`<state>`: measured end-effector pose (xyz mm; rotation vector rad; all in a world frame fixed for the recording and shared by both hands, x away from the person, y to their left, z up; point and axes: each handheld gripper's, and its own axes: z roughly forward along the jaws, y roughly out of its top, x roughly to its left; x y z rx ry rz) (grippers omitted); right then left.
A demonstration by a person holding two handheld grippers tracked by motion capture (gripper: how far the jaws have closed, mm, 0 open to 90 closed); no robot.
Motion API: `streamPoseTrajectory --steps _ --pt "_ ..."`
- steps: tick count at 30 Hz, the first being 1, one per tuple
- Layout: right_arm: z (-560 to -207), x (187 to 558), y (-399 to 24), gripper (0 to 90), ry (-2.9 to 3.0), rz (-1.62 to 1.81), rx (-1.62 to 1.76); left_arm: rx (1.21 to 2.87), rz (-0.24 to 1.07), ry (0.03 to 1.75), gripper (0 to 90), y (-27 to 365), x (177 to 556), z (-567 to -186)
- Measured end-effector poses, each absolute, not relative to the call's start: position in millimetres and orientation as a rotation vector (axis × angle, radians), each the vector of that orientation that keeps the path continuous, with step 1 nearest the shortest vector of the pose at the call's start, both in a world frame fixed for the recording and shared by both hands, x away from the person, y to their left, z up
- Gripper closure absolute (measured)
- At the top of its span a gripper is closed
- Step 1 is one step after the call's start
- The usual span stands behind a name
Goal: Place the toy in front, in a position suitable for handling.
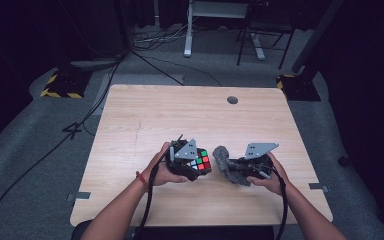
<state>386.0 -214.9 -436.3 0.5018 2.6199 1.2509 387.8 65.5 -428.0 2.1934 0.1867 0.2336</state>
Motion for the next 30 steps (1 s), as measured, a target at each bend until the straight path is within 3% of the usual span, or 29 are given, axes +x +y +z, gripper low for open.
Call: streamPoseTrajectory --steps 14,22,30 --pt "-445 408 -249 79.4 2.581 1.165 0.66 2.271 0.189 0.21 33.8 74 397 -449" --pt "-465 405 -288 79.0 2.561 1.083 0.763 2.284 0.143 0.207 33.7 67 398 -457" --pt "-469 401 -299 78.6 2.543 1.073 0.789 2.306 0.109 0.167 33.8 58 394 -465"
